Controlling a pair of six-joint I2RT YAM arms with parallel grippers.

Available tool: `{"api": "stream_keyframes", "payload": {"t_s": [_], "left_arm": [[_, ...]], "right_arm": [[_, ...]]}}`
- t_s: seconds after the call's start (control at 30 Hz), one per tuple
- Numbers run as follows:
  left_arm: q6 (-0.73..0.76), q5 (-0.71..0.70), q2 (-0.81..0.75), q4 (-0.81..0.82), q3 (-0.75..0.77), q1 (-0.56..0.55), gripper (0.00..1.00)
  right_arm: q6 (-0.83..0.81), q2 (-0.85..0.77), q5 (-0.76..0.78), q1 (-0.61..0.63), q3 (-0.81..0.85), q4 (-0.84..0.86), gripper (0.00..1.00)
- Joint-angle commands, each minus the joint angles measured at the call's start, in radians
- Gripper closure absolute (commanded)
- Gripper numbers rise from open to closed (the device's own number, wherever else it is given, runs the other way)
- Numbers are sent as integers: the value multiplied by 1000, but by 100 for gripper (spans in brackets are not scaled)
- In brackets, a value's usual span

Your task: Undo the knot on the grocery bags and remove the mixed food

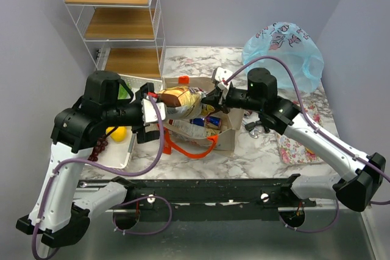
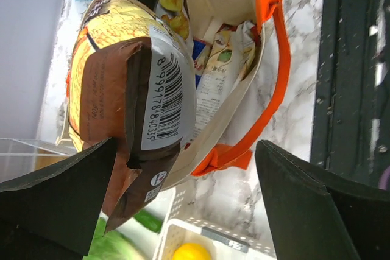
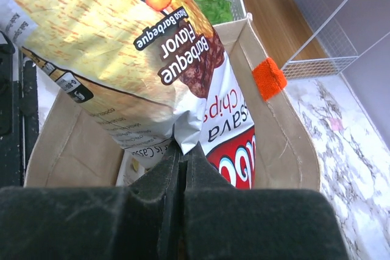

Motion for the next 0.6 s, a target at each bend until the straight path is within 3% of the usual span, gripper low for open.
{"api": "stream_keyframes", "payload": {"t_s": [0.0, 0.13, 0.4, 0.57], "left_arm": [[135, -65, -38, 136, -97, 10, 1], [43, -103, -50, 278, -135, 9, 1], [10, -215, -12, 349, -101, 7, 2], [62, -54, -3, 235, -67, -14, 7]], "right_arm": [[-30, -33, -93, 8, 48, 53, 99], [-91, -26, -142, 9, 77, -2, 99], [-122, -14, -192, 8, 93, -32, 99], [-113, 2, -198, 8, 117, -6, 99]]}}
